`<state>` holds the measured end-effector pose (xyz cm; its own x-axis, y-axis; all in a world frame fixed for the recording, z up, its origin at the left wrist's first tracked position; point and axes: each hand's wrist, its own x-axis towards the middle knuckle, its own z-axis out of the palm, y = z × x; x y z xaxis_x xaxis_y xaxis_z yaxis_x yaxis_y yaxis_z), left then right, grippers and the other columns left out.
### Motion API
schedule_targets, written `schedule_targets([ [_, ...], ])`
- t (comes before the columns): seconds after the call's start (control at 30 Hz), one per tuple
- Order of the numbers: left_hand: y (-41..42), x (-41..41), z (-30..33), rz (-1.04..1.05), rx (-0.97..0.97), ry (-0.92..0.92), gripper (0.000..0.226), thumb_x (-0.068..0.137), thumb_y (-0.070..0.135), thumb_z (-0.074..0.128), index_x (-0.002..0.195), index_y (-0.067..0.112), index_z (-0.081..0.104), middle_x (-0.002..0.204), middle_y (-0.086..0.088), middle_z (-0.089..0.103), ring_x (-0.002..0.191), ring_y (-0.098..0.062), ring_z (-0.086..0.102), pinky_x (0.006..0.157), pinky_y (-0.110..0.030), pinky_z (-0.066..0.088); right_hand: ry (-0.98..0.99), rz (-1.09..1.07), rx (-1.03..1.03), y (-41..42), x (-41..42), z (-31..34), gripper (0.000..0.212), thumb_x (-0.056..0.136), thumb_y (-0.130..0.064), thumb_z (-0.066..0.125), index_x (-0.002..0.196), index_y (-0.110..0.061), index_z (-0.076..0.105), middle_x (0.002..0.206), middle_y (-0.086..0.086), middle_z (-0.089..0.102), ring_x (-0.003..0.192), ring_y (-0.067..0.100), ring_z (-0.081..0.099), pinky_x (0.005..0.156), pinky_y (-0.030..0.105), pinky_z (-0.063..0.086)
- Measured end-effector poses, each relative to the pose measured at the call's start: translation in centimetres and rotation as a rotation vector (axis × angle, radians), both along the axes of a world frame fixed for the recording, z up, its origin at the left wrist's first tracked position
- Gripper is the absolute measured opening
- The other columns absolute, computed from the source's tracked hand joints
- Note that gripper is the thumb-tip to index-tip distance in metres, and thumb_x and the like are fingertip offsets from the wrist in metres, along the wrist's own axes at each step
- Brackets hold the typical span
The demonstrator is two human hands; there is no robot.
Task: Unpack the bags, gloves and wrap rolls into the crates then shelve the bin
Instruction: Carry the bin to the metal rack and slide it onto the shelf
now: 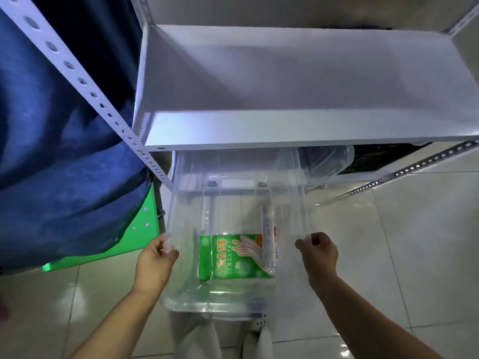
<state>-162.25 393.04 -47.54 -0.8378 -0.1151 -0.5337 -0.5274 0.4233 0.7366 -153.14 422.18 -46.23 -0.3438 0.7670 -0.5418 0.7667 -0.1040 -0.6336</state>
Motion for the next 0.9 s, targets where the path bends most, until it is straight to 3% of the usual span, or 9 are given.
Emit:
schedule_targets([
  [0.1,1.7,-1.0,-2.4,0.058,0.022,0.015,0.044,0.079,-0.012,0.057,0.122,-0.001,0.054,0.105,-0.016,0.064,0.088,-0.023,0.057,0.091,-0.034,0.042,0.033,-0.007,-0.006,1.5,-1.9,-2.8,0.012,0.069,-0.004,0.067,0.073,-0.010,0.058,0.069,0.007,0.058,0.059,0.018,0.051,0.049,0.024,0.040],
  [0.3,3.2,-2.8,-5.7,0.232,0.239,0.010,0.042,0.083,-0.014,0.054,0.123,-0.004,0.052,0.110,-0.015,0.061,0.091,-0.021,0.055,0.093,-0.030,0.040,0.119,-0.021,-0.024,4.0,-5.2,-7.3,0.013,0.067,-0.006,0.069,0.071,-0.011,0.058,0.065,0.005,0.057,0.055,0.018,0.050,0.047,0.023,0.038],
  [0.53,2.4,-2.2,-7.9,0.281,0.303,0.031,0.035,0.086,-0.009,0.052,0.120,-0.001,0.055,0.101,-0.012,0.061,0.079,-0.013,0.054,0.078,-0.025,0.043,0.205,0.038,-0.032,5.3,-10.2,-8.3,0.022,0.067,-0.003,0.071,0.064,-0.015,0.053,0.060,0.003,0.052,0.052,0.015,0.046,0.048,0.023,0.038],
  [0.67,2.6,-1.7,-8.5,0.389,0.366,0.003,0.010,0.090,0.000,0.052,0.093,0.005,0.059,0.080,-0.009,0.055,0.068,-0.018,0.051,0.056,-0.023,0.055,0.225,0.103,-0.047,5.6,-13.2,-8.0,0.022,0.074,-0.011,0.073,0.068,-0.016,0.053,0.064,-0.001,0.052,0.058,0.012,0.048,0.053,0.022,0.039],
  [0.73,3.2,-1.7,-8.3,0.502,0.400,-0.025,0.014,0.091,0.003,0.051,0.078,0.008,0.055,0.073,-0.012,0.051,0.065,-0.021,0.052,0.054,-0.018,0.057,0.199,0.145,-0.066,5.7,-13.3,-7.5,0.021,0.079,-0.019,0.071,0.070,-0.013,0.052,0.064,0.000,0.050,0.058,0.014,0.046,0.054,0.024,0.037],
  [0.8,4.0,-1.7,-8.1,0.573,0.393,-0.037,0.018,0.092,0.004,0.050,0.075,0.009,0.052,0.071,-0.012,0.050,0.065,-0.023,0.053,0.052,-0.017,0.056,0.130,0.184,-0.057,5.3,-11.8,-7.5,0.024,0.081,-0.023,0.068,0.067,-0.013,0.051,0.061,-0.001,0.048,0.055,0.014,0.044,0.051,0.026,0.035],
  [0.9,5.0,-2.4,-7.6,0.604,0.382,-0.033,0.019,0.093,0.004,0.049,0.075,0.010,0.050,0.073,-0.013,0.049,0.065,-0.024,0.052,0.049,-0.017,0.055,0.094,0.155,0.014,3.7,-8.3,-7.7,0.008,0.081,-0.016,0.064,0.078,-0.011,0.059,0.065,0.001,0.054,0.056,0.015,0.047,0.051,0.026,0.037],
])
